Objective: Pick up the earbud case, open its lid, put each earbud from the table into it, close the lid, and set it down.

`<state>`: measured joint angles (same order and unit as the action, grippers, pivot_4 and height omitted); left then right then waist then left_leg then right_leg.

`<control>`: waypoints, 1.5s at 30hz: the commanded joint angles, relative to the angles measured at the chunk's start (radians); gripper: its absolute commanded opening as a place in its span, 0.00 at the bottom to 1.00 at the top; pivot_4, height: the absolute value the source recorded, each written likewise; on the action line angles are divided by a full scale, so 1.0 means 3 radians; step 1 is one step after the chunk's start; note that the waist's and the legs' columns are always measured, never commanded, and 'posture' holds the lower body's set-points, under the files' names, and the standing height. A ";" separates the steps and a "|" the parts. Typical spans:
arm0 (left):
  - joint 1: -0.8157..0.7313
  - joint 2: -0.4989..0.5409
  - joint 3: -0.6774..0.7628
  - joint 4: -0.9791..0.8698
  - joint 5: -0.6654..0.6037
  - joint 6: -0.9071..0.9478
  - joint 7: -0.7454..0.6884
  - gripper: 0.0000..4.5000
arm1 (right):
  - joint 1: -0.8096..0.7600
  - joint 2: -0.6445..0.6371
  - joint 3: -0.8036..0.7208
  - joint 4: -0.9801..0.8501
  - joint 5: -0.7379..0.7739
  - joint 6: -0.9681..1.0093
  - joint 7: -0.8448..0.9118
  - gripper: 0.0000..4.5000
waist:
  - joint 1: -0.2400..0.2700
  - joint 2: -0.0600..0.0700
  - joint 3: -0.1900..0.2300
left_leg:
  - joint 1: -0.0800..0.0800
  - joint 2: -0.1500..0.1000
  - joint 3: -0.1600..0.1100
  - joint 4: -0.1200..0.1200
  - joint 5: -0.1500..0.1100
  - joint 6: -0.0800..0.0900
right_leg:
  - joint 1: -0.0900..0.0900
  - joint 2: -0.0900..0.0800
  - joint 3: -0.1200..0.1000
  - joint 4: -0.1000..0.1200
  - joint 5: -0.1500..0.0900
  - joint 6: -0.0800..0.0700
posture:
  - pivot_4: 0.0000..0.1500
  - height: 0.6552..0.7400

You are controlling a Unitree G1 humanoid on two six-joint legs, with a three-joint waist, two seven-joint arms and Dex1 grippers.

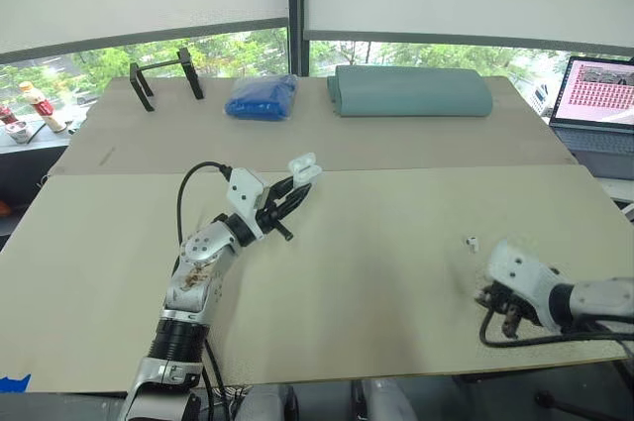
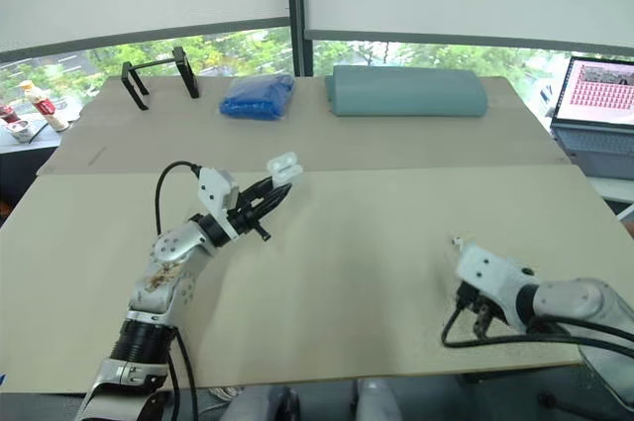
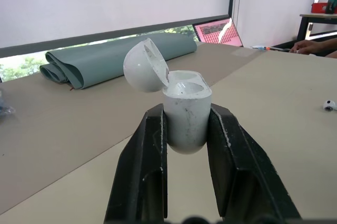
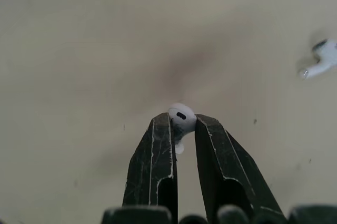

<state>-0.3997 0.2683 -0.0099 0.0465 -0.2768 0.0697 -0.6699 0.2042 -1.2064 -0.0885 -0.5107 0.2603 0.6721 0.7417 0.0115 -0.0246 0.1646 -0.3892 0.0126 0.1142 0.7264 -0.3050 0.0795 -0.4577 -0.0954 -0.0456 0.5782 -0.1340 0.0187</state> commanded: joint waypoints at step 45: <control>0.0109 -0.0010 -0.0032 -0.0319 -0.0058 0.0114 0.0037 0.12 | -0.0438 0.0717 -0.0551 0.0452 0.0126 0.1032 -0.0094 0.78 | 0.0021 -0.0004 -0.0001 | 0.0000 0.0002 -0.0001 0.0001 0.0000 0.0000 | 0.0002 0.0007 0.0005 -0.0001 0.0011 -0.0019 | 1.00 1.00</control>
<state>-0.3652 0.2675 -0.0207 -0.0098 -0.2787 0.1096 -0.6589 0.0822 -0.9968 -0.2185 -0.3923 0.3001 0.9811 0.7337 0.0177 -0.0258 0.1642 -0.3892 0.0131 0.1139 0.7269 -0.3048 0.0795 -0.4571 -0.0933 -0.0441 0.5779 -0.1308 0.0133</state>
